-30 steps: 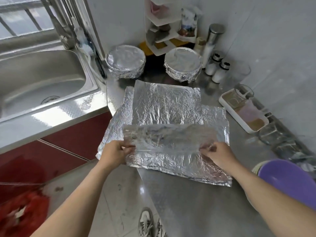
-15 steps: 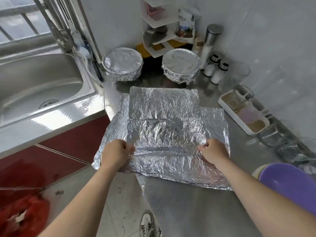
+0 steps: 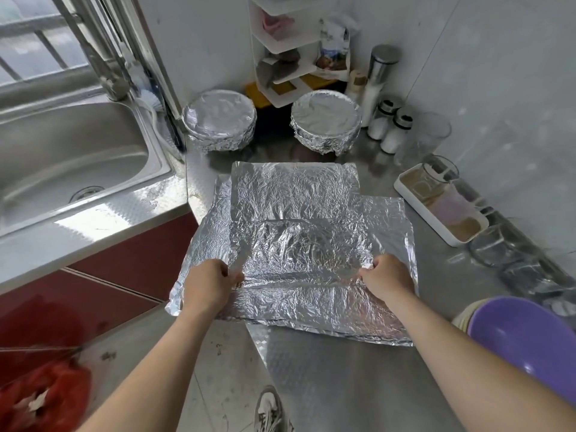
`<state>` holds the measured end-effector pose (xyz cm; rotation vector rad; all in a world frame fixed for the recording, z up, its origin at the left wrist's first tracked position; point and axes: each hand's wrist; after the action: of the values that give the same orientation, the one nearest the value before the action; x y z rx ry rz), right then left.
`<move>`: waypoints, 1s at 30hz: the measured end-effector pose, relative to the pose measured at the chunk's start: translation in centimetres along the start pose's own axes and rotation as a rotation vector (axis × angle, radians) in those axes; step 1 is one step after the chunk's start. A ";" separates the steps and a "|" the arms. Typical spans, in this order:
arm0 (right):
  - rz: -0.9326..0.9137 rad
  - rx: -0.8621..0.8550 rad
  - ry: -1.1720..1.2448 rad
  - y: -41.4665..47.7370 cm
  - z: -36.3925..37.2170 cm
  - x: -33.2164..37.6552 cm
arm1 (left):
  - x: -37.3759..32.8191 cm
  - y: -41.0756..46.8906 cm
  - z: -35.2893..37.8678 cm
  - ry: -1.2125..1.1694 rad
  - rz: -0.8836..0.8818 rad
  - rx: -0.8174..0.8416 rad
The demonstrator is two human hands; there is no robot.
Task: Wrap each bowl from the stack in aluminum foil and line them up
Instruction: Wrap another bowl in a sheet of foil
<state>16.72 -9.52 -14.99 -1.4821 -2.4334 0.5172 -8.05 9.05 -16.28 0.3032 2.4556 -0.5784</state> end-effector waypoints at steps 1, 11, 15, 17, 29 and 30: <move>-0.004 0.004 0.007 -0.1 -0.2 0.1 | -0.1 -0.1 0.0 -0.008 -0.009 0.001; -0.028 -0.017 -0.023 -0.5 -1.0 0.4 | -5.9 -2.6 3.5 0.110 0.566 -0.044; -0.028 0.010 0.013 -0.3 -0.9 0.3 | -7.0 -2.0 7.1 0.241 0.477 0.245; -0.003 0.038 0.029 -0.1 -1.0 0.2 | -5.8 -1.5 8.4 0.297 0.436 0.280; 0.186 0.492 1.669 -4.0 1.6 7.1 | -4.7 -1.3 9.5 0.375 0.426 0.236; 0.233 0.492 1.709 -3.6 2.0 6.6 | -4.7 -1.3 9.6 0.368 0.424 0.229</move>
<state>10.05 -5.52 -15.11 -1.0931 -0.7315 -0.1647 0.04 3.06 -20.05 1.0768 2.5502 -0.6589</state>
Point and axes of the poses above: each hand's wrist, its own y-axis towards the middle knuckle, its own z-axis out of the palm, x = y × z, and after that the axes turned 15 degrees about -y, right-handed
